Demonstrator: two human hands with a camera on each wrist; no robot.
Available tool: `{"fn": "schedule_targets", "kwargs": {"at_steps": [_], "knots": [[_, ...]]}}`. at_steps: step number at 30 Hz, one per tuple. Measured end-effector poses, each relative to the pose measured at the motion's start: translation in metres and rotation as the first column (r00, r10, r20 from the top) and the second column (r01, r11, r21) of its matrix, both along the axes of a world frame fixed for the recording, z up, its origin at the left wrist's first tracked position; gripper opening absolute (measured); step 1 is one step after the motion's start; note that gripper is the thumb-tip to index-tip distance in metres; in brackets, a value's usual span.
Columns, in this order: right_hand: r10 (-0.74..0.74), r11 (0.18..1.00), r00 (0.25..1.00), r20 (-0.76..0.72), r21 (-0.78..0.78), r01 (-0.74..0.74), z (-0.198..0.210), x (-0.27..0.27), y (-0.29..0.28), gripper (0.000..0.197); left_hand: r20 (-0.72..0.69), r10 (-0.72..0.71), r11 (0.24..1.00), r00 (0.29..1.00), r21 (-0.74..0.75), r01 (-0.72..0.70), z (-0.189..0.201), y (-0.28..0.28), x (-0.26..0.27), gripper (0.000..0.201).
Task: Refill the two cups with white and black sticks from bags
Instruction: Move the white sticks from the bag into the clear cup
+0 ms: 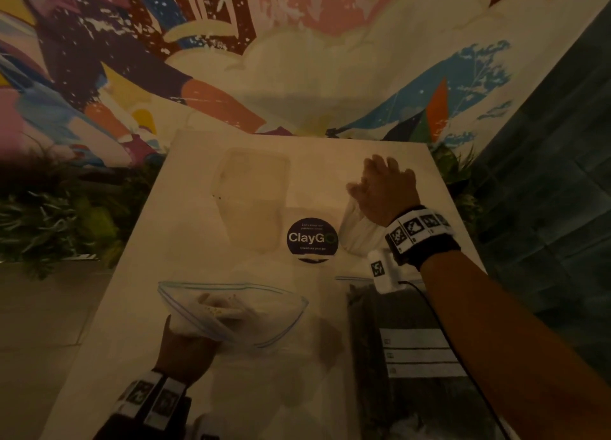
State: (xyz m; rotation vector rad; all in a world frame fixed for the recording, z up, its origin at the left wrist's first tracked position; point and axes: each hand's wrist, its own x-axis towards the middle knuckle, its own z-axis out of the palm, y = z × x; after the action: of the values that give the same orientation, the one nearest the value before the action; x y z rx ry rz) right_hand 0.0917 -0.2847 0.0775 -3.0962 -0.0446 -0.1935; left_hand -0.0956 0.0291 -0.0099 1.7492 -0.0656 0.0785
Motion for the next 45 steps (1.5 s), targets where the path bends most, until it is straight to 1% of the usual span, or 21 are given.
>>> {"fn": "schedule_targets", "kwargs": {"at_steps": [2, 5, 8, 12, 16, 17, 18, 19, 20, 21, 22, 23, 24, 26, 27, 29, 32, 36, 39, 43, 45], "knots": [[-0.037, 0.999, 0.999, -0.003, 0.011, 0.037, -0.002, 0.002, 0.0, 0.067, 0.025, -0.014, 1.0, 1.0, 0.026, 0.013, 0.002, -0.002, 0.001, 0.016], [-0.127, 0.988, 0.987, 0.099, 0.105, 0.116, -0.003, -0.002, -0.002, 0.064, 0.014, -0.001, 1.0, 1.0, 0.017, 0.001, 0.002, 0.001, 0.001, 0.013], [-0.063, 0.986, 0.98, 0.187, 0.162, 0.033, -0.011, -0.01, -0.005, 0.06, 0.021, 0.007, 0.997, 1.0, 0.075, -0.009, -0.007, 0.007, 0.003, 0.045], [-0.078, 0.976, 0.96, 0.269, 0.215, 0.019, -0.017, -0.011, -0.007, 0.049, 0.02, 0.007, 0.995, 1.0, 0.1, -0.009, -0.003, 0.007, 0.002, 0.028], [-0.136, 0.98, 0.976, 0.172, 0.167, 0.107, -0.006, -0.008, -0.004, 0.069, 0.039, -0.001, 0.999, 0.999, 0.046, -0.001, 0.001, 0.003, 0.002, 0.026], [-0.146, 0.978, 0.959, 0.241, 0.179, 0.104, 0.0, -0.013, -0.002, 0.067, 0.018, 0.003, 1.0, 1.0, 0.007, -0.003, 0.0, 0.003, 0.001, 0.029], [-0.117, 0.978, 0.91, 0.397, 0.207, 0.036, 0.004, -0.019, 0.002, 0.06, -0.005, 0.016, 1.0, 1.0, -0.021, -0.016, -0.004, 0.004, 0.002, 0.034], [-0.08, 0.966, 0.816, 0.572, 0.246, -0.078, 0.008, -0.03, 0.01, 0.05, -0.027, 0.029, 0.999, 0.999, -0.031, -0.03, -0.008, 0.006, 0.002, 0.041], [-0.065, 0.926, 0.735, 0.675, 0.314, -0.207, 0.01, -0.044, 0.022, 0.04, -0.045, 0.047, 0.999, 0.998, -0.023, -0.048, -0.012, 0.007, 0.001, 0.048], [-0.038, 0.851, 0.739, 0.673, 0.409, -0.329, 0.011, -0.062, 0.037, 0.031, -0.047, 0.049, 0.999, 0.998, 0.001, -0.049, -0.013, 0.007, 0.0, 0.053], [0.018, 0.748, 0.809, 0.587, 0.529, -0.4, 0.01, -0.083, 0.052, 0.024, -0.046, 0.036, 0.999, 0.998, 0.018, -0.035, -0.012, 0.007, 0.0, 0.051], [0.107, 0.643, 0.897, 0.429, 0.658, -0.392, 0.009, -0.103, 0.067, 0.021, -0.052, 0.019, 0.999, 0.998, 0.028, -0.018, -0.012, 0.007, 0.0, 0.043], [0.224, 0.565, 0.947, 0.229, 0.762, -0.318, 0.004, -0.121, 0.08, 0.022, -0.065, 0.016, 0.999, 0.998, 0.042, -0.014, -0.009, 0.006, 0.0, 0.038], [0.426, 0.559, 0.897, -0.117, 0.814, -0.16, -0.013, -0.148, 0.099, 0.039, -0.093, 0.03, 0.998, 0.995, 0.054, -0.025, -0.006, 0.002, 0.002, 0.037], [0.473, 0.575, 0.862, -0.182, 0.805, -0.145, -0.024, -0.156, 0.104, 0.048, -0.103, 0.042, 0.998, 0.994, 0.06, -0.036, -0.005, 0.0, 0.003, 0.035], [0.493, 0.567, 0.853, -0.171, 0.807, -0.166, -0.04, -0.165, 0.111, 0.053, -0.09, 0.064, 0.993, 0.994, 0.109, -0.054, 0.001, -0.005, 0.003, 0.033], [0.421, 0.482, 0.907, -0.013, 0.851, -0.211, -0.046, -0.172, 0.117, 0.034, -0.013, 0.037, 0.987, 0.999, 0.157, -0.034, 0.018, -0.018, 0.004, 0.027], [0.308, 0.458, 0.932, 0.191, 0.829, -0.321, -0.044, -0.177, 0.117, 0.026, 0.072, -0.006, 0.977, 0.997, 0.213, -0.009, 0.023, -0.027, 0.009, 0.042], [0.295, 0.48, 0.946, 0.136, 0.835, -0.27, -0.046, -0.179, 0.114, 0.017, 0.092, 0.004, 0.961, 0.996, 0.276, -0.03, 0.022, -0.034, 0.01, 0.056], [0.311, 0.539, 0.949, 0.047, 0.814, -0.217, -0.046, -0.178, 0.109, 0.03, 0.03, 0.03, 0.975, 0.999, 0.221, -0.036, 0.027, -0.043, 0.007, 0.069], [0.328, 0.53, 0.944, 0.017, 0.825, -0.199, -0.046, -0.177, 0.109, 0.024, 0.002, 0.053, 0.984, 0.999, 0.168, -0.053, 0.029, -0.043, 0.005, 0.072]]}}
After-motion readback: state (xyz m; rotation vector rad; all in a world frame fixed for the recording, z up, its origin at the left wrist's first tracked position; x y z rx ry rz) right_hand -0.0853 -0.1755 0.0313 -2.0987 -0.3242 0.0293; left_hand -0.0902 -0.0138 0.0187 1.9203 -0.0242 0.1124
